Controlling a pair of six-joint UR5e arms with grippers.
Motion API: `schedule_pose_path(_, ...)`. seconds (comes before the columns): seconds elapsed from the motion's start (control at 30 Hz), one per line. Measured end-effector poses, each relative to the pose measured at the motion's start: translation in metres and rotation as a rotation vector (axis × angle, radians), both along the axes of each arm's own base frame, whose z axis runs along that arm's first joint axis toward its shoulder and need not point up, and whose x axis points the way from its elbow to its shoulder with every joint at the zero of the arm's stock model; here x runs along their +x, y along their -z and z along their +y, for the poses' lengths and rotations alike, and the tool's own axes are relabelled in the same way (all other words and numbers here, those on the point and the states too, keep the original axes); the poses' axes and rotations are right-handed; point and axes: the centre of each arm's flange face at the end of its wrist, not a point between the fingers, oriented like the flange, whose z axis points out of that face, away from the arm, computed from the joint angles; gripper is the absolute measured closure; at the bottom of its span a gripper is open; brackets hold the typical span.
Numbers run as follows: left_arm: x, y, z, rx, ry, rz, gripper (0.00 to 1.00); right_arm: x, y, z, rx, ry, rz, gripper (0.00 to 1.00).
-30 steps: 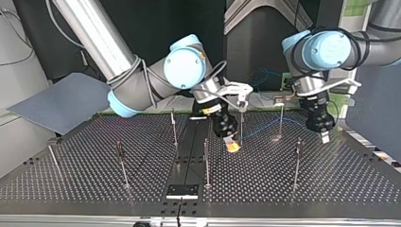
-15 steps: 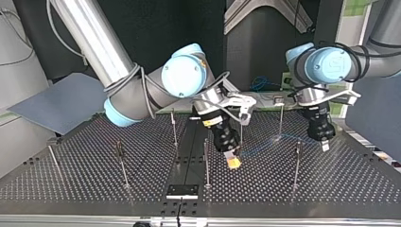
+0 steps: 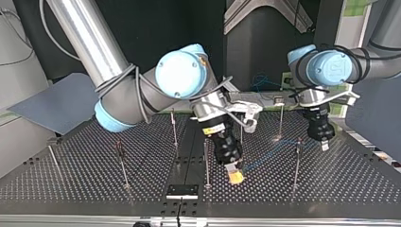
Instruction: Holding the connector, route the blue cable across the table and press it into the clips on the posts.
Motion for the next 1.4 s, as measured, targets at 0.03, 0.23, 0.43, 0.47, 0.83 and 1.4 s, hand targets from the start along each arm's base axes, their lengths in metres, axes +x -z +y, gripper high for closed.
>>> schedule_pose_path(0.03, -0.001, -0.001, 0.000, -0.002, -0.004, 0.002, 1.00, 0.001, 0.000, 0.003, -0.002, -0.003, 0.003, 1.00)
schedule_pose_path(0.23, -0.013, -0.008, 0.000, -0.022, -0.020, -0.007, 1.00, 0.010, 0.013, 0.018, 0.003, -0.022, 0.032, 1.00)
schedule_pose_path(0.43, -0.023, -0.004, -0.005, -0.025, -0.010, -0.001, 1.00, 0.013, 0.039, 0.022, 0.031, -0.014, 0.070, 1.00)
schedule_pose_path(0.47, -0.024, -0.004, -0.006, -0.024, -0.009, 0.000, 1.00, 0.012, 0.044, 0.022, 0.037, -0.013, 0.076, 1.00)
schedule_pose_path(0.83, -0.011, 0.001, -0.005, -0.006, 0.034, -0.049, 1.00, 0.008, 0.080, 0.007, 0.082, 0.031, 0.117, 1.00)
schedule_pose_path(1.4, 0.022, -0.006, 0.010, 0.005, 0.064, -0.097, 1.00, 0.002, 0.091, -0.014, 0.088, 0.073, 0.128, 1.00)
